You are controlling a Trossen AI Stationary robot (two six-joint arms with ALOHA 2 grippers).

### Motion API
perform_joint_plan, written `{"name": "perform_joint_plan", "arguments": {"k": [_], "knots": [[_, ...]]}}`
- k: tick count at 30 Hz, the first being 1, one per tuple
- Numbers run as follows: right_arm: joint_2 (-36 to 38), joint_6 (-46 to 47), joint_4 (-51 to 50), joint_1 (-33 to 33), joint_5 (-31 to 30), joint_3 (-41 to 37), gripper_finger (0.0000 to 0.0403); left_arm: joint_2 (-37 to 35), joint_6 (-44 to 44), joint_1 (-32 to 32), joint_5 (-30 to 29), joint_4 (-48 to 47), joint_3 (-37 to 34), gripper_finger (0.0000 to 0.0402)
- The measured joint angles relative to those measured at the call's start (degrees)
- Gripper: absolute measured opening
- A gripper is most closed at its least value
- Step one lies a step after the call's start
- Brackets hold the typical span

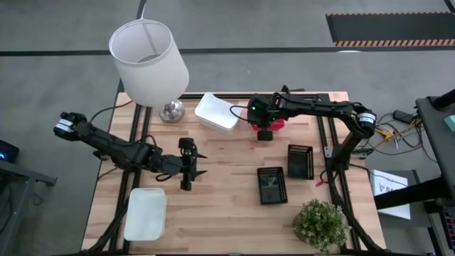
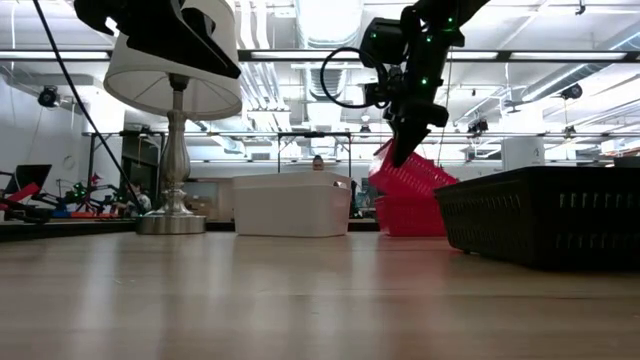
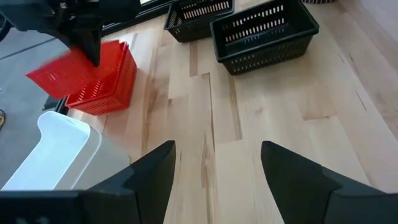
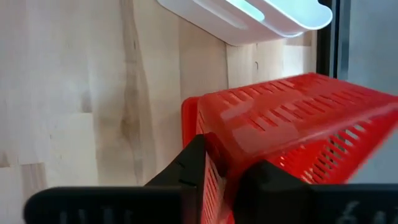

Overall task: Stack baskets by color
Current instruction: Stack the bottom red bin on top of the top red bin, then stack the right black bin on top of the left black bin

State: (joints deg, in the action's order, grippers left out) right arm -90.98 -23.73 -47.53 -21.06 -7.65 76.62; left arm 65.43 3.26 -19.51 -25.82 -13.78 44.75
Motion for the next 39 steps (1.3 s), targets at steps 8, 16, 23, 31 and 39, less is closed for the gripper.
{"name": "perform_joint_plan", "arguments": {"k": [8, 16, 23, 31, 39], "knots": [[0.0, 1.2, -0.3, 0.0, 0.0, 0.2, 0.0085, 0.0, -0.8, 0.0, 0.0, 0.0, 0.0, 0.0222], [0.1, 0.9, -3.4, 0.0, -0.1, 5.0, 0.0056, 0.0, -1.5, 0.0, 0.0, -0.2, 0.0, 0.0222], [-0.6, -0.9, 6.1, -2.0, 0.2, 5.1, 0.001, 0.0, -1.5, 0.0, 0.0, -0.3, 0.0, 0.0222], [-6.6, -0.9, 9.9, -4.4, 0.2, 3.4, 0.0009, 0.0, -1.5, 0.0, 0.0, -0.3, 0.0, 0.0222], [-7.7, -0.8, 9.1, -4.4, 0.2, 4.8, 0.0009, 0.0, -1.5, 0.0, 0.0, -0.3, 0.0, 0.0222]]}}
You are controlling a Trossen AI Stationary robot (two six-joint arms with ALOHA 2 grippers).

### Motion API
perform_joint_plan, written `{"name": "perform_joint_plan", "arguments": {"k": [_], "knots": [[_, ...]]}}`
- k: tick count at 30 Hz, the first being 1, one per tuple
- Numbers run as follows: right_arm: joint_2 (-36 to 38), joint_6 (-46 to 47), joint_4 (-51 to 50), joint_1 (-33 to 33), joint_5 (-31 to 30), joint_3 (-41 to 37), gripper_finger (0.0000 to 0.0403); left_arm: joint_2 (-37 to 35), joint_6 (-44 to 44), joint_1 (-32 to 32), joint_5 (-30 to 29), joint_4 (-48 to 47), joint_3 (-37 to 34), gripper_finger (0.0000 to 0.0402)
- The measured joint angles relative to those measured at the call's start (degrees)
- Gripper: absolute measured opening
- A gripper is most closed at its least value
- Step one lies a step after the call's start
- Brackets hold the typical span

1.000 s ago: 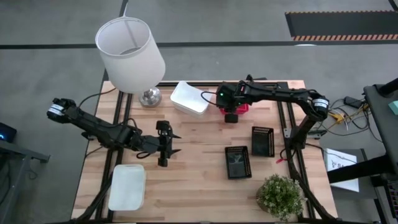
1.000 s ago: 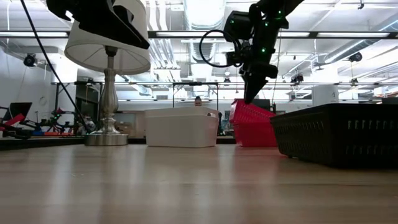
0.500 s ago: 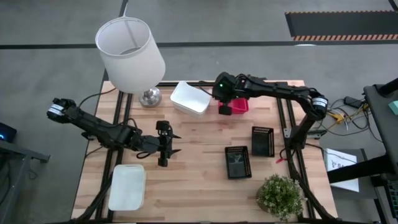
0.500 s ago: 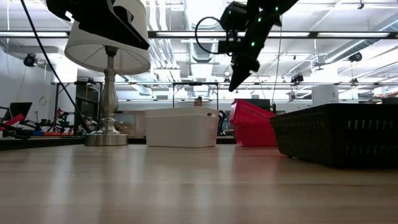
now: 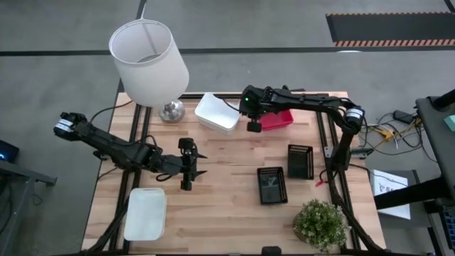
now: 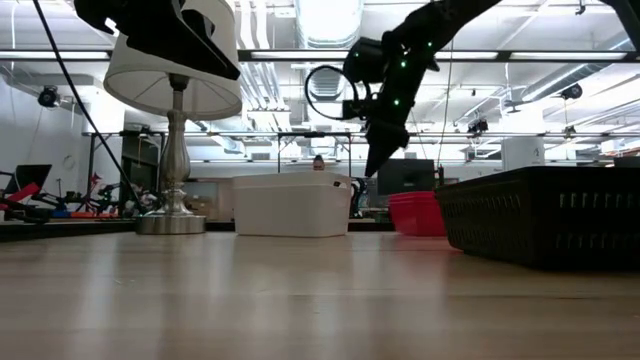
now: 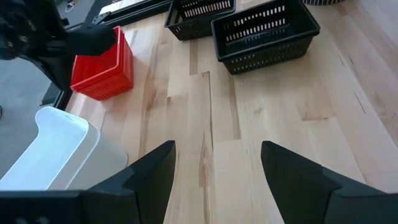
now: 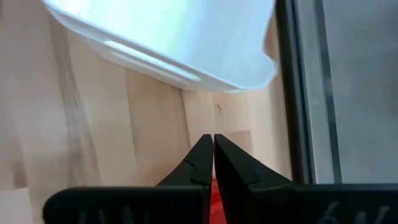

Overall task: Stack baskets by color
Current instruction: Stack the right black bin on top of the left black bin

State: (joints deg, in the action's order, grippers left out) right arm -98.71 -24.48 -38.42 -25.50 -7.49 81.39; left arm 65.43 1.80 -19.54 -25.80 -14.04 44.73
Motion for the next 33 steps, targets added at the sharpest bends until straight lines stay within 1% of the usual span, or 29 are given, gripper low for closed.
{"name": "perform_joint_plan", "arguments": {"k": [3, 7, 13, 18, 24, 28, 33], "knots": [[0.6, 0.9, -0.9, -0.1, -0.2, 0.4, 0.0009, 0.0, 0.0, 0.0, 0.0, 0.0, 0.0, 0.0222], [3.3, 1.6, -2.7, 0.2, 0.2, 0.7, 0.0009, 0.0, 0.0, 0.0, 0.0, 0.0, 0.0, 0.0222], [6.7, 4.5, -13.1, 0.1, 0.6, 0.6, 0.0009, 0.0, -0.1, 0.0, 0.0, 0.0, 0.0, 0.0222], [10.3, 8.8, -20.2, 1.5, 3.2, -0.3, 0.0009, 0.0, -0.1, 0.0, 0.0, 0.0, 0.0, 0.0222], [16.5, 16.3, -20.1, 6.8, 5.0, -3.3, 0.0009, 0.0, -0.1, 0.0, 0.0, 0.1, 0.0, 0.0222], [19.9, 20.5, -18.7, 12.3, 5.0, -6.3, 0.0009, 0.0, -0.1, 0.1, 0.0, 0.1, 0.0, 0.0222], [22.8, 24.8, -14.2, 19.1, 4.6, -10.6, 0.0009, 0.0, -1.4, 0.0, 0.0, 0.4, 0.0, 0.0222]]}}
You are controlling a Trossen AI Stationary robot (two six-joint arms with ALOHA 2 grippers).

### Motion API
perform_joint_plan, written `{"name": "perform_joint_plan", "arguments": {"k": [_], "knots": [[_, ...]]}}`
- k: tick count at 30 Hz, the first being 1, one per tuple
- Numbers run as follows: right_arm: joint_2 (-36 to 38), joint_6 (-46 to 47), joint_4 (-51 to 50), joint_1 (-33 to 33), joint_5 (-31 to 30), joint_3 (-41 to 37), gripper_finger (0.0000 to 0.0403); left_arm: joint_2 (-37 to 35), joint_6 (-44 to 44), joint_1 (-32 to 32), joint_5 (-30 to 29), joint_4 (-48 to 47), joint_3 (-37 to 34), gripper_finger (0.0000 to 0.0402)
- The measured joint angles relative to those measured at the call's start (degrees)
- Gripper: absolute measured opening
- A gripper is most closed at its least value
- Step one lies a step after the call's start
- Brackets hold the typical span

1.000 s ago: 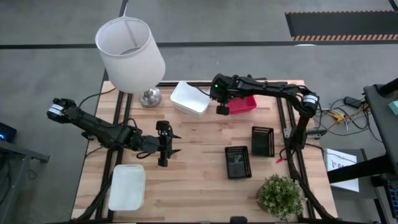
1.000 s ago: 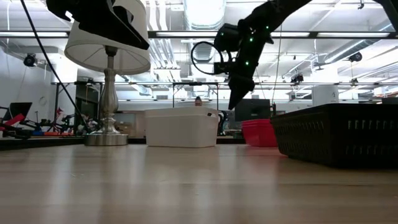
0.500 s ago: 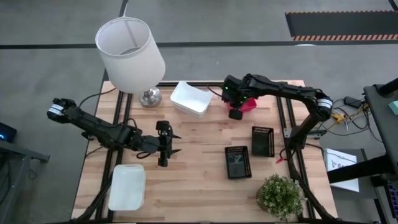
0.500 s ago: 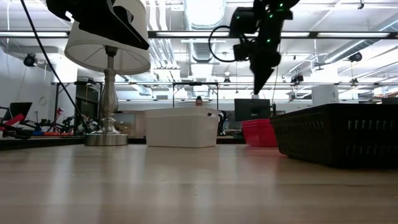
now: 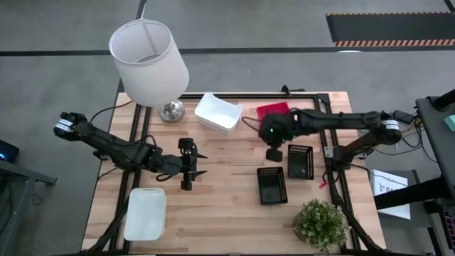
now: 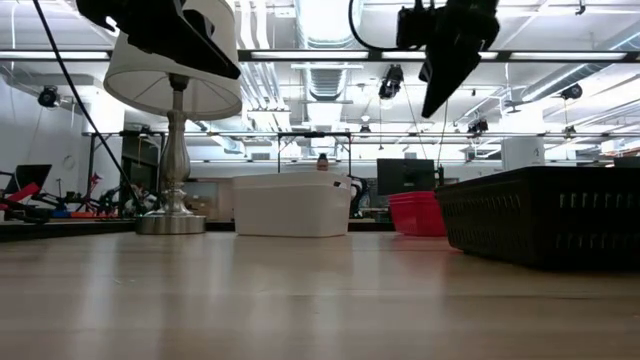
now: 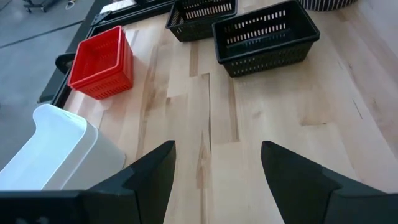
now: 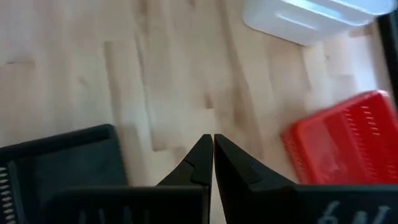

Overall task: Stack baskets by color
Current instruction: Stack the right black bin on top of the left black bin

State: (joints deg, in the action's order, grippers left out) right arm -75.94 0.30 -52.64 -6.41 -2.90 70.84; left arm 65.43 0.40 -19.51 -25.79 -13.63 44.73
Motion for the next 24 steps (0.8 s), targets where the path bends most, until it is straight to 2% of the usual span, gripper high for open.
{"name": "perform_joint_plan", "arguments": {"k": [5, 10, 15, 19, 24], "knots": [[1.5, 3.0, 4.2, 5.6, -0.1, -3.5, 0.0009, 0.0, -0.2, 0.0, 0.0, 0.5, 0.0, 0.0221], [1.6, 6.4, 3.9, 9.5, -0.1, -4.9, 0.0009, 0.0, -0.2, 0.0, 0.0, 1.3, 0.0, 0.0222], [1.6, 16.0, 1.2, 11.2, 0.1, -4.6, 0.0015, 0.0, -0.3, 0.0, 0.0, 1.3, 0.0, 0.0222], [1.6, 22.3, -4.3, 11.4, 0.0, -3.8, 0.0044, 0.0, -0.3, 0.0, 0.0, 1.4, 0.0, 0.0222], [1.3, 24.2, -13.1, 11.4, 1.9, -3.9, 0.0096, 0.0, -0.3, 0.0, 0.0, 1.4, 0.0, 0.0222]]}}
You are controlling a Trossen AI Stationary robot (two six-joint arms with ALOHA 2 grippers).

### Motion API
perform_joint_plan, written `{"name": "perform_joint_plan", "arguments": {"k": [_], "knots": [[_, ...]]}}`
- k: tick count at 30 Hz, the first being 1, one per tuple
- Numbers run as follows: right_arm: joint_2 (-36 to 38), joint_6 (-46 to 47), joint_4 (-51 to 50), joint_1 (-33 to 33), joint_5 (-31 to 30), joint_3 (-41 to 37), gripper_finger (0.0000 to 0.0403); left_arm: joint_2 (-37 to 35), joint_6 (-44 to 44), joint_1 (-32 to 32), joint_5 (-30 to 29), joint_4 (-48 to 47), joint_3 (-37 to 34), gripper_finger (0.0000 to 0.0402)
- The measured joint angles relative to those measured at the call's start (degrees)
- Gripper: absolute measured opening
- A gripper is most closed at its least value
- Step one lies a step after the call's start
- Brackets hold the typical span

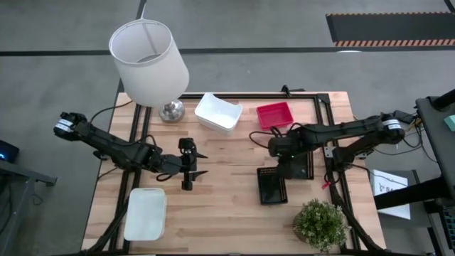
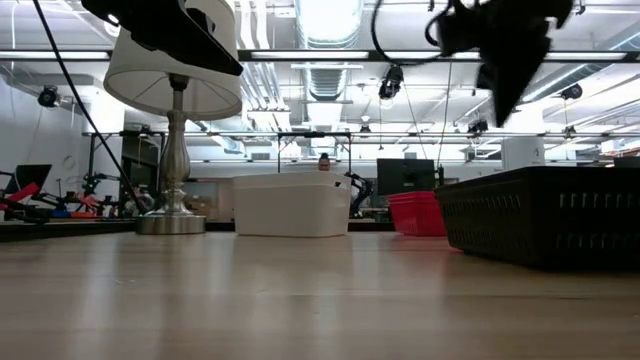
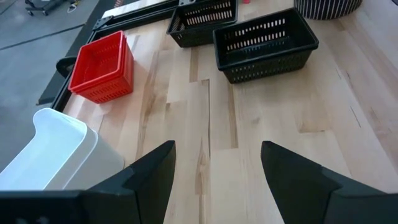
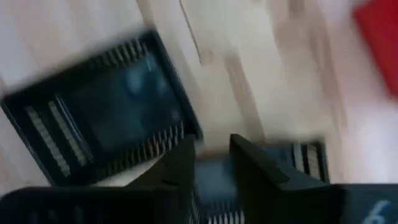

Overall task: Stack baskets by color
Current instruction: Stack the right black bin on top of the left black bin

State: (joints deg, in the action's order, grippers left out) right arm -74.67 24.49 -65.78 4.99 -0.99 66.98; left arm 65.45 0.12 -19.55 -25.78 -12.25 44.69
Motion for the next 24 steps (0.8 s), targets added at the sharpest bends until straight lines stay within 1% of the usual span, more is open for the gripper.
{"name": "perform_joint_plan", "arguments": {"k": [5, 8, 9, 11, 14, 19, 24], "knots": [[-2.1, 9.1, -8.7, 0.0, 3.2, -0.1, 0.014, 0.0, 0.0, 0.0, 0.0, 0.0, 0.0, 0.0222], [-3.3, 7.6, -10.9, 0.8, 8.9, -0.2, 0.0159, 0.0, 0.0, 0.0, 0.0, -0.1, 0.0, 0.0222], [-3.5, 6.8, -11.1, 1.4, 10.0, -0.4, 0.0163, 0.0, 0.0, 0.0, 0.0, -0.2, 0.0, 0.0222], [-4.0, 4.9, -11.1, 3.1, 10.1, -0.7, 0.017, 0.0, 0.0, 0.0, 0.0, -0.3, 0.0, 0.0222], [-4.8, 4.3, -10.9, 5.5, 10.1, -1.7, 0.0173, 0.0, 0.0, 0.0, 0.0, -0.3, 0.0, 0.0222], [-6.2, 6.9, -9.2, 8.8, 10.0, -5.0, 0.0167, 0.0, 0.1, 0.0, 0.0, -0.3, -0.1, 0.0222], [-6.6, 5.7, -3.0, 11.8, 10.0, -10.2, 0.0157, 0.0, 0.1, 0.1, 0.0, -0.3, -0.1, 0.0222]]}}
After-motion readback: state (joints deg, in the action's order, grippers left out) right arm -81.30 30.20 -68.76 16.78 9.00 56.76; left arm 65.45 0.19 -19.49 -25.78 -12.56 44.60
